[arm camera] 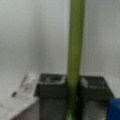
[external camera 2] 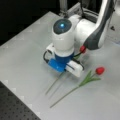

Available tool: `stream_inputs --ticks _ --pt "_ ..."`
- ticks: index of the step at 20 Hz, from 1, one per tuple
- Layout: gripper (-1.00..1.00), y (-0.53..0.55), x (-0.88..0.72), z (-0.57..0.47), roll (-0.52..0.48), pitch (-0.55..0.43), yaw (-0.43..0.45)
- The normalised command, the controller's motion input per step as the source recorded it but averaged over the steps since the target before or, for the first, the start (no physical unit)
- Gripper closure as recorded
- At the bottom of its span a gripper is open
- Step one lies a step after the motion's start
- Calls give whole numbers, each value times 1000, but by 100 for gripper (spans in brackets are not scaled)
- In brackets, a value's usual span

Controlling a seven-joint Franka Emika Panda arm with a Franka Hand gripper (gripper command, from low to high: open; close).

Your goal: Flower insertion into a vase

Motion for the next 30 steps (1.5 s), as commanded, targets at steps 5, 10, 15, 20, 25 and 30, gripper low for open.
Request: stream_inputs --ticks 5,10,15,20,25,30 --pt "100 29 -110 282 7 -85 -50" --pt "100 56 -137 390 35 -70 -53" --pt "100 44 -143 373 35 -38 -69" --pt "100 9 -139 256 16 -28 -75" --pt "100 1 -168 253 31 12 -74" --pt "100 33 -214 356 89 55 -93"
